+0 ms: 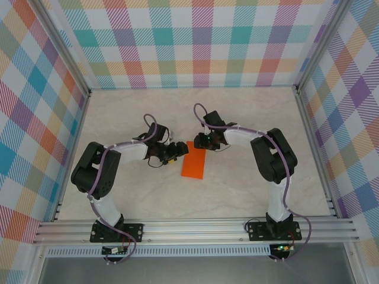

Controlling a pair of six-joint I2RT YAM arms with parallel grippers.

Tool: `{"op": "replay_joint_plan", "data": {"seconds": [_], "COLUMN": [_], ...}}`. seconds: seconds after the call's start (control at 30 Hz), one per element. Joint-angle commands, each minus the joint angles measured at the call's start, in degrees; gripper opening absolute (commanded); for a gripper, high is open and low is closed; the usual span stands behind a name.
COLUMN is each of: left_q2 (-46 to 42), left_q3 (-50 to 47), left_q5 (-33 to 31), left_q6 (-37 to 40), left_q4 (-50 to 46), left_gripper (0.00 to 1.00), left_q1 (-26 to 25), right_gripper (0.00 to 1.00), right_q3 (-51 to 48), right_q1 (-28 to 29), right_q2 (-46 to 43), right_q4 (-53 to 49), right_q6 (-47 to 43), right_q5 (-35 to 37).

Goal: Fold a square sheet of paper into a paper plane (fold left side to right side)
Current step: Third fold the triangle at the center of the table.

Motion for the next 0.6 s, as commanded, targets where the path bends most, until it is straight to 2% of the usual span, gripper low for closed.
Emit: {"op": "replay_joint_plan", "data": {"seconds": [0.0,0.1,0.27,0.57], "left_q2": [1.7,2.5,3.3,2.9], "left_q3": [0.1,0.2,0.4,0.4], "left_q5": [1.6,2.2,3.6,3.1], "left_q6": [-0.9,-1.5,-2.0,-1.6], "left_q4": [1.6,2.1,2.7,1.4], "left_gripper": [0.75,0.70,0.54,0.47], "left_q1": [-0.8,-1.3,-2.2,-3.3], "right_gripper": [0.41,0.41,0.41,0.41], "right_q3": [-1.1,-1.1,-1.0,-1.0], "right_q1": [0.1,0.1,0.2,0.2], "right_q2": [0.7,0.7,0.8,0.9], "right_q4": [0.2,0.3,0.3,0.5], "right_q6": [-1.6,-1.8,-1.8,-1.5], "right_q5": [-0.8,-1.0,-1.4,-1.6]}}
